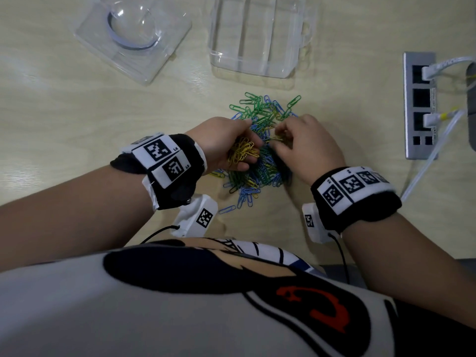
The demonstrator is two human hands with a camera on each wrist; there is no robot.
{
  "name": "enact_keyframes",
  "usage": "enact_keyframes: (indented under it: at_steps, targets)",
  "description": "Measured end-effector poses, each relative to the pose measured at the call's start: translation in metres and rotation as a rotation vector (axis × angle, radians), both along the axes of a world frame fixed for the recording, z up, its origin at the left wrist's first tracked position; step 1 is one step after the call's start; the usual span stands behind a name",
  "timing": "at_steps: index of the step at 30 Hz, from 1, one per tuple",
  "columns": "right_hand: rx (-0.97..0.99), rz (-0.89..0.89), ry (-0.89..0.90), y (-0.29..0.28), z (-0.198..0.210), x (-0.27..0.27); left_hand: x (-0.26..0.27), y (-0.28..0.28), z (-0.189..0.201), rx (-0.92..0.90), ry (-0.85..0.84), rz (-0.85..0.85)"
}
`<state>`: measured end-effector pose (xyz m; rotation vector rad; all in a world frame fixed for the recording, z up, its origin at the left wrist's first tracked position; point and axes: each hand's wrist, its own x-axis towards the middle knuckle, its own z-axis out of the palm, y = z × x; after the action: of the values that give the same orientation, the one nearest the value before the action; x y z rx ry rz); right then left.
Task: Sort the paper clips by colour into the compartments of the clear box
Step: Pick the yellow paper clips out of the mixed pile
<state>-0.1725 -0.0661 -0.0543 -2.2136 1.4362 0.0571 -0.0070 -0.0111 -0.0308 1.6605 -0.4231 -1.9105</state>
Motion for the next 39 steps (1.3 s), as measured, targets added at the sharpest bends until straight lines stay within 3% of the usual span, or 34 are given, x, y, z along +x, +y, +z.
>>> enact_keyframes:
  at_steps: [6, 20, 24, 29, 33, 36, 39]
  targets:
    - [0.0, 0.009, 0.038, -0.005, -0.001, -0.004, 0.007, 0.0, -0.001, -0.013, -0.004, 0.022]
    - [0.062, -0.203, -0.116, -0.012, 0.011, -0.015, 0.005, -0.003, -0.001, -0.005, -0.012, 0.027]
    - [0.045, -0.124, -0.101, -0.009, 0.017, -0.013, 0.004, -0.004, -0.002, -0.009, -0.021, 0.028]
    - [0.121, 0.121, -0.236, 0.008, 0.03, 0.007, -0.004, -0.004, -0.002, -0.01, 0.012, 0.075]
    - [0.104, 0.022, -0.346, 0.009, 0.026, 0.01, -0.006, -0.003, -0.001, -0.007, 0.021, 0.089]
    - [0.042, -0.059, -0.242, 0.001, 0.017, 0.003, -0.001, -0.002, -0.003, -0.002, 0.019, 0.052]
    - [0.004, -0.031, -0.101, -0.003, 0.008, 0.002, 0.003, -0.002, -0.004, 0.005, 0.029, 0.068]
